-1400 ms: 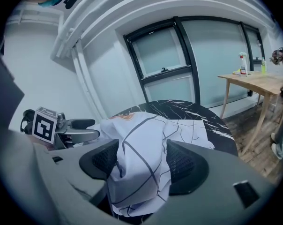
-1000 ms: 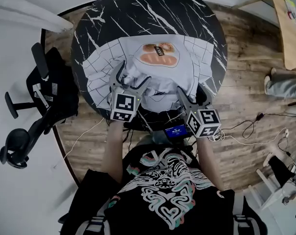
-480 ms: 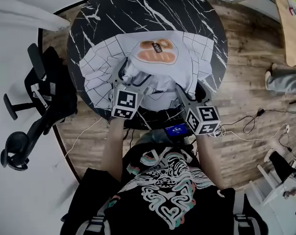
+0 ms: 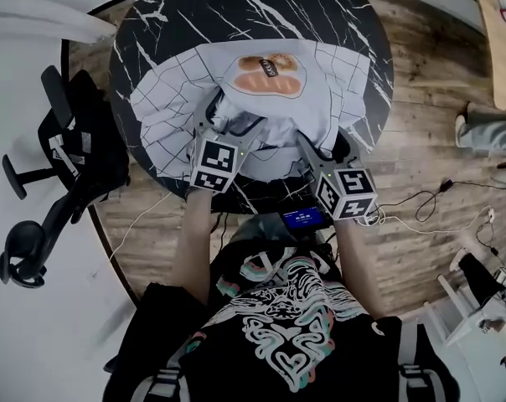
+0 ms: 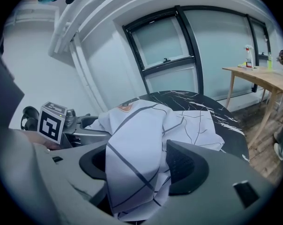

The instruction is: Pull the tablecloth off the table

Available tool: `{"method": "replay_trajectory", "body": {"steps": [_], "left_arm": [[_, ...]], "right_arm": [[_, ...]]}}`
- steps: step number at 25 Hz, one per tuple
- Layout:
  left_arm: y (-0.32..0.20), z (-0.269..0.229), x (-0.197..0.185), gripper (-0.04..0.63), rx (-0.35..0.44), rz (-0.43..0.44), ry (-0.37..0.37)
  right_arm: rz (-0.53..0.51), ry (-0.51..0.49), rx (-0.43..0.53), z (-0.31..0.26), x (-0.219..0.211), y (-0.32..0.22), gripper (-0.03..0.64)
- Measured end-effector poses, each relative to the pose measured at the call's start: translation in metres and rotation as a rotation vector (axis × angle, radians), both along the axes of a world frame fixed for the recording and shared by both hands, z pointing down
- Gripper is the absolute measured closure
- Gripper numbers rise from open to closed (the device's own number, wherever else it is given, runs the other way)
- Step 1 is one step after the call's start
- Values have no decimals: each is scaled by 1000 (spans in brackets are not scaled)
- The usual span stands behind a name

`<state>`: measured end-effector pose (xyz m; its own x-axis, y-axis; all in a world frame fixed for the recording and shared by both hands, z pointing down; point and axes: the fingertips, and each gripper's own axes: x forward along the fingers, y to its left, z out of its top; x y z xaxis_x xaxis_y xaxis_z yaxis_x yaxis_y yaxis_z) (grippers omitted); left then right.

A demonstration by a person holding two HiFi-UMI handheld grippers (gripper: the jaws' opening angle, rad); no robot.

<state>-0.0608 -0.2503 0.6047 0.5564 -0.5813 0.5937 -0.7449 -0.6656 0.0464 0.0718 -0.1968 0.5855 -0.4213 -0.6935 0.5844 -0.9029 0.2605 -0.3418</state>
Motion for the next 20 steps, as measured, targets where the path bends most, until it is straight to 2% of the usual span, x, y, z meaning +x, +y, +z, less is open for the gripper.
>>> {"method": "replay_trajectory", "body": {"steps": [6,17,20], "left_arm": [[-3,5,2,152,-18,-11,5],[-7,16,5,298,-15,-55,-41],[-8,18,4,356,-17,-66,-53]], "right_arm": [[-12,-20,-19,4,-4,-2,321],[-26,-26,-29,10,-10,-6,321],[-25,-27,-26,10,-10,-8,322]]}}
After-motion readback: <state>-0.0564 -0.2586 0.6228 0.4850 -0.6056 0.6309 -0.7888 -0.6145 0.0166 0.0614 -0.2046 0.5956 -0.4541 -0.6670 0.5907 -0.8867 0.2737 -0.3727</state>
